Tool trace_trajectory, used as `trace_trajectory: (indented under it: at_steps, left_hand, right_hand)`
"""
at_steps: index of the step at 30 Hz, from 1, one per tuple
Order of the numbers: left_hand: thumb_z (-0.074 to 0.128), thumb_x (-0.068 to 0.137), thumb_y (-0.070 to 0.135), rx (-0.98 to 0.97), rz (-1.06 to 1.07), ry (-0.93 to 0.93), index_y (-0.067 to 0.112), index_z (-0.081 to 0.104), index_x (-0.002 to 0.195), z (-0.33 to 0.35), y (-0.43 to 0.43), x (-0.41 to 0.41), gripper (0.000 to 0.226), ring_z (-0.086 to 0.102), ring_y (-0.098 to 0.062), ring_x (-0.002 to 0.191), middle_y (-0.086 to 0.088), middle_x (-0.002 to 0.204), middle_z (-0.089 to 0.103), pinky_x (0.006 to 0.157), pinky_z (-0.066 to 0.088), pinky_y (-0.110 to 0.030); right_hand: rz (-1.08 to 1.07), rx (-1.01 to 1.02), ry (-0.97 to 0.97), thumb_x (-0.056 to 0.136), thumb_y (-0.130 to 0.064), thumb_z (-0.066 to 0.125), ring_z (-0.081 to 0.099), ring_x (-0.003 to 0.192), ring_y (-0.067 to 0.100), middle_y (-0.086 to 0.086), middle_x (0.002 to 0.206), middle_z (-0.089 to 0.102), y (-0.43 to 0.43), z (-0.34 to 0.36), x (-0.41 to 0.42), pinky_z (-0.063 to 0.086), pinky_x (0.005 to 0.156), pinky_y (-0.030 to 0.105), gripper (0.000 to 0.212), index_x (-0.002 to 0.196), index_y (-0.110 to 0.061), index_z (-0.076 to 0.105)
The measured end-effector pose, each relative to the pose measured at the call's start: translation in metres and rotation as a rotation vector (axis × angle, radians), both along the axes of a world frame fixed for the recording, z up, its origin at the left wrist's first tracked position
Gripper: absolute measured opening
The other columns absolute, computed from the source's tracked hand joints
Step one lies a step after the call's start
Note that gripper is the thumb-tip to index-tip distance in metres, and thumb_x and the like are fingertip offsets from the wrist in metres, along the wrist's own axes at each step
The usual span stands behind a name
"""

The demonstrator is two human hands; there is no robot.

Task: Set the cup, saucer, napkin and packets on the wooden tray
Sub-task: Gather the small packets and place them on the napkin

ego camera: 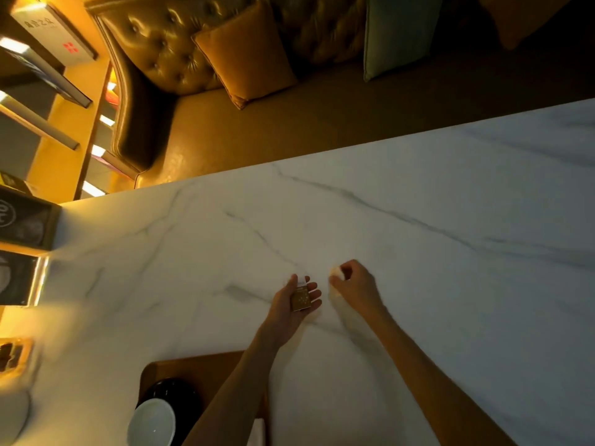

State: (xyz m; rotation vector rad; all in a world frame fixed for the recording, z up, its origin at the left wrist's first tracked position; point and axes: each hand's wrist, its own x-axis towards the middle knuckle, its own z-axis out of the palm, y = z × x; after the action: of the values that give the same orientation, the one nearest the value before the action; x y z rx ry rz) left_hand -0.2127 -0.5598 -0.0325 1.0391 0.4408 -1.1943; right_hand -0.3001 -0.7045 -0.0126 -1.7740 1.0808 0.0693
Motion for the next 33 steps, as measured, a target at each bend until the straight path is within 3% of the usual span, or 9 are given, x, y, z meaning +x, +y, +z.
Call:
trace_trajectory:
  at_steps: [4, 8, 13, 16, 19, 22, 25, 27, 33]
  left_hand:
    - [0.044, 0.097, 0.044, -0.099, -0.09, -0.151, -0.003, 0.06, 0.116, 0.027, 0.036, -0.005, 0.053, 0.063, -0.029, 0.105, -0.021, 0.114, 0.065, 0.093, 0.052, -0.04]
    - [0.048, 0.094, 0.047, -0.076, -0.094, -0.26, -0.004, 0.065, 0.1, 0.064, 0.089, -0.008, 0.055, 0.062, -0.028, 0.094, -0.019, 0.095, 0.064, 0.086, 0.05, -0.037]
    - [0.051, 0.098, 0.032, -0.118, -0.198, -0.416, -0.005, 0.063, 0.091, 0.105, 0.179, 0.003, 0.04, 0.06, -0.016, 0.067, -0.013, 0.077, 0.062, 0.061, 0.05, -0.022]
    - [0.052, 0.098, 0.017, -0.117, -0.224, -0.408, -0.005, 0.059, 0.105, 0.121, 0.229, 0.015, 0.024, 0.062, -0.023, 0.078, -0.018, 0.087, 0.06, 0.075, 0.057, -0.033]
    - [0.052, 0.096, 0.006, -0.008, -0.291, -0.469, -0.001, 0.055, 0.11, 0.131, 0.266, 0.027, 0.016, 0.067, -0.028, 0.086, -0.015, 0.087, 0.066, 0.09, 0.055, -0.046]
    - [0.049, 0.096, 0.01, 0.045, -0.446, -0.665, 0.0, 0.055, 0.104, 0.149, 0.29, 0.036, 0.014, 0.066, -0.027, 0.081, -0.018, 0.085, 0.061, 0.086, 0.059, -0.043]
    - [0.044, 0.088, 0.001, 0.094, -0.575, -0.805, 0.003, 0.051, 0.115, 0.163, 0.303, 0.039, 0.028, 0.066, -0.025, 0.081, -0.018, 0.094, 0.06, 0.07, 0.061, -0.035]
    - [0.048, 0.088, 0.001, 0.177, -0.612, -0.826, 0.014, 0.035, 0.131, 0.168, 0.307, 0.041, 0.046, 0.068, -0.018, 0.081, -0.011, 0.104, 0.059, 0.063, 0.058, -0.028]
    - [0.063, 0.088, 0.008, 0.153, -0.82, -0.826, 0.026, 0.014, 0.144, 0.172, 0.312, 0.058, 0.077, 0.066, -0.026, 0.086, -0.024, 0.126, 0.056, 0.072, 0.055, -0.034]
  right_hand:
    - [0.041, -0.098, -0.077, 0.092, -0.029, 0.058, 0.063, 0.078, 0.018, 0.003, 0.088, 0.066, 0.088, 0.034, 0.013, 0.053, 0.068, 0.028, 0.017, 0.095, -0.012, 0.058]
    - [0.066, -0.089, -0.134, 0.092, -0.028, 0.058, 0.065, 0.082, 0.012, -0.001, 0.093, 0.067, 0.162, 0.06, 0.019, 0.052, 0.069, 0.018, 0.015, 0.099, -0.016, 0.061]
    - [0.232, 0.037, -0.228, 0.095, -0.014, 0.047, 0.067, 0.078, 0.01, 0.0, 0.09, 0.072, 0.22, 0.083, 0.019, 0.056, 0.072, 0.024, 0.024, 0.099, -0.018, 0.07]
    - [0.276, 0.124, -0.278, 0.095, -0.009, 0.045, 0.069, 0.078, 0.016, 0.001, 0.09, 0.072, 0.243, 0.1, 0.025, 0.059, 0.067, 0.03, 0.031, 0.101, -0.027, 0.069]
    - [0.255, 0.001, -0.355, 0.097, -0.013, 0.048, 0.064, 0.085, 0.005, -0.014, 0.099, 0.067, 0.265, 0.117, 0.035, 0.055, 0.071, 0.021, 0.032, 0.104, -0.039, 0.065]
    - [0.37, 0.0, -0.338, 0.096, -0.028, 0.053, 0.06, 0.092, 0.003, -0.016, 0.112, 0.061, 0.291, 0.129, 0.046, 0.053, 0.081, 0.023, 0.025, 0.118, -0.036, 0.063]
    - [0.438, 0.031, -0.288, 0.091, -0.051, 0.053, 0.063, 0.09, 0.006, -0.01, 0.117, 0.063, 0.319, 0.137, 0.05, 0.056, 0.079, 0.026, 0.04, 0.127, -0.035, 0.058]
    - [0.425, 0.045, -0.316, 0.091, -0.05, 0.055, 0.065, 0.087, 0.01, -0.008, 0.117, 0.065, 0.329, 0.138, 0.051, 0.058, 0.081, 0.03, 0.042, 0.128, -0.033, 0.057]
    - [0.38, 0.163, -0.346, 0.086, -0.042, 0.066, 0.069, 0.078, 0.013, -0.007, 0.105, 0.069, 0.32, 0.136, 0.046, 0.057, 0.07, 0.022, 0.026, 0.109, -0.029, 0.064]
